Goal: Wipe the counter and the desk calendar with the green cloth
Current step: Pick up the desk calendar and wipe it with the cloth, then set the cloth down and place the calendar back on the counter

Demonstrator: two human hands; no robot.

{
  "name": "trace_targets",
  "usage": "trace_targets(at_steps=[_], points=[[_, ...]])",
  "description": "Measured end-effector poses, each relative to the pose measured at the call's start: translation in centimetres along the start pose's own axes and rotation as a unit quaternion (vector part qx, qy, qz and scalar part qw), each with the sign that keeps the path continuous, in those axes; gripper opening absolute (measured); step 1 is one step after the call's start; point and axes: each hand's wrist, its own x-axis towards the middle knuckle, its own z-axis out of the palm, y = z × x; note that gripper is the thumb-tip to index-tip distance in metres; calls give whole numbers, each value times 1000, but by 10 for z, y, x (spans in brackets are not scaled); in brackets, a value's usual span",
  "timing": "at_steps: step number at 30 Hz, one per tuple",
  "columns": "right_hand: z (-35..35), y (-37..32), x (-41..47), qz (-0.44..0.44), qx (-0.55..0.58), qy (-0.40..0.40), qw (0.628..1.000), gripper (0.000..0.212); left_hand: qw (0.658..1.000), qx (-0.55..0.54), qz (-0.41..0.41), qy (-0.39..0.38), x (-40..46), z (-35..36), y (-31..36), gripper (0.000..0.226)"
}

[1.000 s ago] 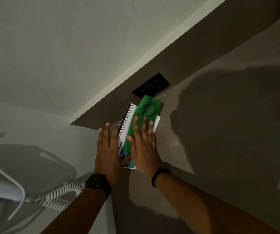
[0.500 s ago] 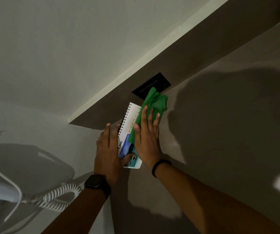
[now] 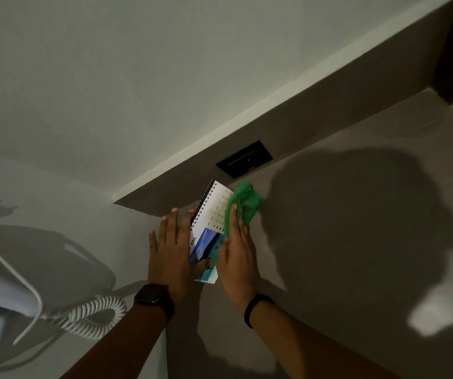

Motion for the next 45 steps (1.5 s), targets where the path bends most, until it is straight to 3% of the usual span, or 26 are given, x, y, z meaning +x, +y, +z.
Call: trace_targets(at_steps=[3, 5, 8, 14, 18, 21, 30, 34, 36, 37, 40, 42, 44, 45], points=[[-67, -14, -12, 2, 12, -8, 1000, 75, 998, 15, 6, 59, -10, -18, 20, 117], [-126, -14, -6, -35, -58, 3, 998, 72, 992, -30, 46, 116, -15, -28, 53, 106], [-226, -18, 15, -59, -148, -13, 987, 74, 982, -91, 87, 142, -7, -34, 129, 92], [-370, -36, 78, -88, -419, -39, 903, 84, 975, -160, 100, 116, 38, 3, 273, 93], [-391, 4, 105, -42, -561, -97, 821, 68, 975, -193, 80, 69, 52, 42, 321, 90], [-388, 32, 109, -45, -624, -82, 776, 65, 980, -186, 61, 45, 55, 69, 333, 88], [-385, 41, 109, -67, -645, -64, 758, 67, 979, -191, 51, 51, 55, 80, 334, 87], [-374, 32, 105, -73, -642, -57, 761, 70, 965, -259, 33, 34, 45, 69, 319, 93], [-353, 21, 101, -102, -612, -59, 782, 66, 928, -360, -39, 89, 26, 59, 307, 95], [-329, 14, 99, -130, -577, -81, 802, 63, 888, -430, -96, 131, 12, 58, 292, 95], [-267, -3, 99, -115, -394, -167, 897, 56, 702, -621, -251, 242, -21, 57, 260, 96], [-213, -14, 99, -65, -329, -233, 913, 56, 583, -667, -355, 301, -41, 56, 219, 91], [-163, -16, 101, -41, -310, -283, 907, 59, 525, -669, -405, 335, -54, 55, 180, 83], [-143, -15, 102, -40, -299, -301, 905, 62, 527, -667, -400, 343, -58, 58, 165, 77]])
